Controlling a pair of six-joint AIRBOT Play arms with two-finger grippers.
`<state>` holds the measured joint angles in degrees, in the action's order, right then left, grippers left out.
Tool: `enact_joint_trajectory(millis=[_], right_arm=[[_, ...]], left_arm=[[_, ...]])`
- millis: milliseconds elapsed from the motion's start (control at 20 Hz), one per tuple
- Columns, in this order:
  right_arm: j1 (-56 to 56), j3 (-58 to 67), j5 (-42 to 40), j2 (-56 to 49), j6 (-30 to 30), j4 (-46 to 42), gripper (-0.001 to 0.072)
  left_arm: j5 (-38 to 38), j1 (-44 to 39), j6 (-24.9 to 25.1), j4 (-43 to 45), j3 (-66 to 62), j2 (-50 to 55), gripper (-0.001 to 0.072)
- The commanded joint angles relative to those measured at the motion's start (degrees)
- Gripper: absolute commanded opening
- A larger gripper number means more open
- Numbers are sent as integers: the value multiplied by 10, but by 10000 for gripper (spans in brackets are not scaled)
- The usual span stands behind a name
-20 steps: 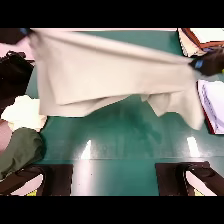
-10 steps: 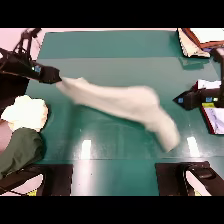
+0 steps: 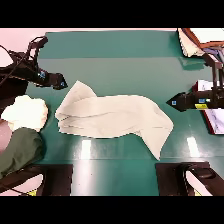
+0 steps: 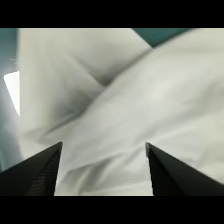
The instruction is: Fold the shirts.
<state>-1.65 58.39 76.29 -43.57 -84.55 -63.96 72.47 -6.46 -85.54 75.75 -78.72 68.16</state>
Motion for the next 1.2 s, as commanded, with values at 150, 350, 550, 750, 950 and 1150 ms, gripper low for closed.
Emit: enact_joint_trajectory(millis=[150,350,550,750,950,1150], right_arm=[[0,0,-28,-37,6,44,451],[0,-1,-34,-37,6,44,450],[0,-1,-35,-37,6,44,450],[0,-1,-43,-37,5,45,436],[0,-1,-43,-37,5,45,434],[0,0,-45,-37,5,44,433]], left_arm=[[-25,95,-40,-80,1,131,611],[-42,101,-24,-87,1,213,611],[-66,103,-20,-85,1,261,612],[-85,101,-14,-87,2,276,612],[-88,101,-14,-87,4,277,612],[-78,101,-14,-102,16,277,610]])
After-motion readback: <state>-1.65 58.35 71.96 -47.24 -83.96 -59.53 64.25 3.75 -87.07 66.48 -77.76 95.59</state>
